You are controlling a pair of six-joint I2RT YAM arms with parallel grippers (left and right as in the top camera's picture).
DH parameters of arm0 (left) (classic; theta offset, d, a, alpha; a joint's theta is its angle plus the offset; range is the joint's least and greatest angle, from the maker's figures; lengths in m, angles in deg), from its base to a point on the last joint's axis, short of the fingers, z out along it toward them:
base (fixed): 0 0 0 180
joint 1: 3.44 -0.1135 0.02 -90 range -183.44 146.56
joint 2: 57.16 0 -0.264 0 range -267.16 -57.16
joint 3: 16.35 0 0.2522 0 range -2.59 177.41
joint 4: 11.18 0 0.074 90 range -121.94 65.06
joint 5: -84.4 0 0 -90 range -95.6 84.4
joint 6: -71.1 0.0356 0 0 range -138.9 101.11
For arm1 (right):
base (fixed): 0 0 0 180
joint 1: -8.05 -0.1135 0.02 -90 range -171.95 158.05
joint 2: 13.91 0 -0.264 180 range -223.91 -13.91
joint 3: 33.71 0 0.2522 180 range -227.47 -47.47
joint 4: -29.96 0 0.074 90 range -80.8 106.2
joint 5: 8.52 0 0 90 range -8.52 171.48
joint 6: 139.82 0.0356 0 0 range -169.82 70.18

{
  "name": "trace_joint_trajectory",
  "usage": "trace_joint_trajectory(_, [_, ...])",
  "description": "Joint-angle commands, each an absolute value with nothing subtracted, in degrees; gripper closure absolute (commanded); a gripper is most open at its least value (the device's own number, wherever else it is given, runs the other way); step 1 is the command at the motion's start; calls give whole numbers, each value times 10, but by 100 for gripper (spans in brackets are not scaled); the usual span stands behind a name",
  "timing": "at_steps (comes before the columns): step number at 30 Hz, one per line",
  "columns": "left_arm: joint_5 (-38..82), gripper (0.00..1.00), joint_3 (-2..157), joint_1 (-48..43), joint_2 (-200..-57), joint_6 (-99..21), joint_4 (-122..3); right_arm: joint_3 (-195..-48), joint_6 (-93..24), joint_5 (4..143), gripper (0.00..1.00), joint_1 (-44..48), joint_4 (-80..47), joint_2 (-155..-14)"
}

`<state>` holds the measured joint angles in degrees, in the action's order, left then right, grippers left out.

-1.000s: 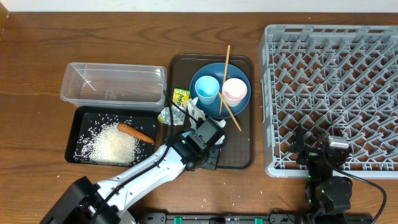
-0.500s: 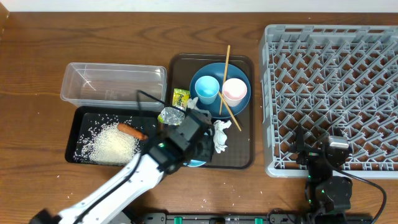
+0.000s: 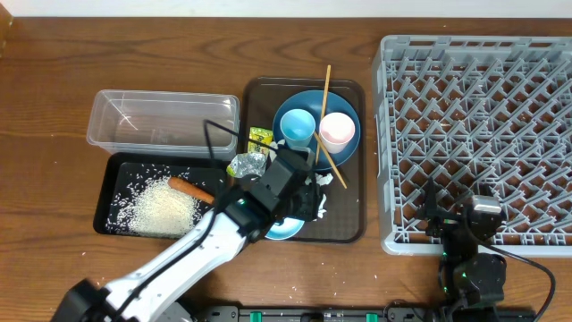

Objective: Sort waste into correct bins and load items into the dishwasher rack
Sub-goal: 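Position the left gripper over the crumpled white tissue beside the bowl, then lower the left gripper and pinch the white tissue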

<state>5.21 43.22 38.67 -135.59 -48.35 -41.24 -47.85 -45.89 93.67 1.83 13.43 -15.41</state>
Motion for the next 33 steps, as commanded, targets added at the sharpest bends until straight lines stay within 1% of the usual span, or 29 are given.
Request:
trace_joint_trajectory(1, [52,47,445,385,-1388,-452,-390,-478,-456,936,1,11,132,-154])
trace_joint_trajectory(11, [10,47,445,385,-1454,-449,-374,-478,-456,936,1,11,132,-154])
trace_joint_trajectory(22, [10,47,445,385,-1458,-444,-347,-478,-456,936,1,11,132,-154])
trace_joint_trajectory(25, [17,49,445,385,-1456,-444,-347,-478,-456,937,1,11,132,-154])
trace_joint_trajectory(27, [32,53,445,385,-1451,-445,-349,-478,-456,936,1,11,132,-154])
trace_joint_trajectory(33, [58,54,445,385,-1415,-447,-349,-478,-456,936,1,11,132,-154])
